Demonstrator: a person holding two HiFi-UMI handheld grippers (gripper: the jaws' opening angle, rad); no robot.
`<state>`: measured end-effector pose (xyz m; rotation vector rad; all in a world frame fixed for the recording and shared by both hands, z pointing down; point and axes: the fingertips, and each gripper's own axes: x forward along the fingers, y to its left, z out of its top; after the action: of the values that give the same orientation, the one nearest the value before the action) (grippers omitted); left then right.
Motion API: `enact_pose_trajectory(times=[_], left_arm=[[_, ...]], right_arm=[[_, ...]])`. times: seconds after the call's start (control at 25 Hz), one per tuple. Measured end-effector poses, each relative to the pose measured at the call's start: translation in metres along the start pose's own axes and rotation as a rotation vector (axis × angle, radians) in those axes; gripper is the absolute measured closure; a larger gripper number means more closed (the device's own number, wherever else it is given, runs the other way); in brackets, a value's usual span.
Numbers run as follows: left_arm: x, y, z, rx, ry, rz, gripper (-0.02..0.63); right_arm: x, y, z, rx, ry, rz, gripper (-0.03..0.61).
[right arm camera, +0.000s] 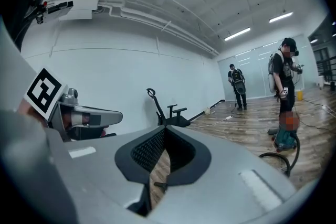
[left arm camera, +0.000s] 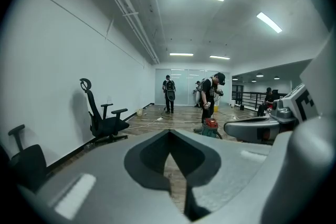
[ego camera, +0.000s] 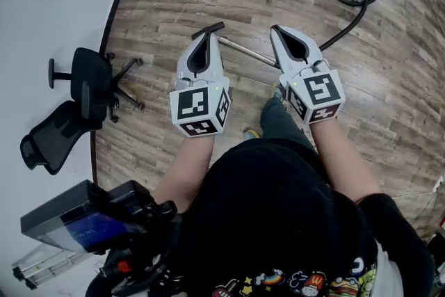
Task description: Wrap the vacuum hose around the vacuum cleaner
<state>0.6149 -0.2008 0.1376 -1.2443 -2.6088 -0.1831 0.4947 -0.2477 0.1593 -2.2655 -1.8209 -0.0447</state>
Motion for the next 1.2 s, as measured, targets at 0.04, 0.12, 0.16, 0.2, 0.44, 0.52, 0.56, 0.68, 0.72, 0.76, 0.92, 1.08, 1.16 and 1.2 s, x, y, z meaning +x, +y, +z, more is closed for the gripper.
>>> enact_pose_trajectory(times=[0.04, 0.12, 0.16, 0.2, 0.44, 0.52, 0.56, 0.68, 0.72, 0.76, 0.92, 1.08, 1.16, 1.2], left_arm=[[0.016, -0.003, 0.000, -0.002, 0.012, 0.001, 0.614], [0.045, -0.007, -0.002, -0.006, 0.041, 0.003, 0.614], [0.057, -0.009, -0.005, -0.009, 0.058, 0.004, 0.614], [0.067, -0.010, -0.008, -0.013, 0.074, 0.005, 0.614], [0.108, -0.004, -0.026, -0.049, 0.153, 0.023, 0.614], [0.118, 0.005, -0.034, -0.070, 0.171, 0.034, 0.614], [0.122, 0.010, -0.039, -0.081, 0.179, 0.037, 0.614], [0.132, 0.023, -0.057, -0.115, 0.200, 0.034, 0.614], [0.135, 0.028, -0.063, -0.129, 0.208, 0.030, 0.614], [0.141, 0.033, -0.068, -0.142, 0.214, 0.025, 0.614], [0.163, 0.059, -0.089, -0.174, 0.238, 0.002, 0.614], [0.180, 0.089, -0.127, -0.205, 0.268, -0.029, 0.614], [0.195, 0.104, -0.150, -0.207, 0.277, -0.041, 0.614], [0.203, 0.111, -0.164, -0.210, 0.282, -0.044, 0.614]], right_arm=[[0.009, -0.012, -0.001, 0.004, 0.008, 0.011, 0.557], [0.026, -0.032, -0.002, 0.011, 0.025, 0.034, 0.557], [0.034, -0.041, -0.003, 0.012, 0.034, 0.046, 0.557], [0.041, -0.048, -0.004, 0.011, 0.041, 0.057, 0.557], [0.076, -0.078, -0.013, 0.027, 0.081, 0.089, 0.557], [0.088, -0.081, -0.018, 0.029, 0.098, 0.094, 0.557], [0.094, -0.082, -0.022, 0.027, 0.106, 0.096, 0.557], [0.109, -0.079, -0.034, 0.014, 0.133, 0.094, 0.557], [0.115, -0.078, -0.038, 0.011, 0.143, 0.092, 0.557], [0.123, -0.077, -0.041, 0.008, 0.154, 0.089, 0.557], [0.158, -0.072, -0.059, 0.007, 0.191, 0.069, 0.557], [0.188, -0.069, -0.086, 0.011, 0.212, 0.028, 0.557], [0.206, -0.073, -0.107, 0.010, 0.222, 0.005, 0.557], [0.214, -0.075, -0.121, 0.007, 0.233, -0.003, 0.557]])
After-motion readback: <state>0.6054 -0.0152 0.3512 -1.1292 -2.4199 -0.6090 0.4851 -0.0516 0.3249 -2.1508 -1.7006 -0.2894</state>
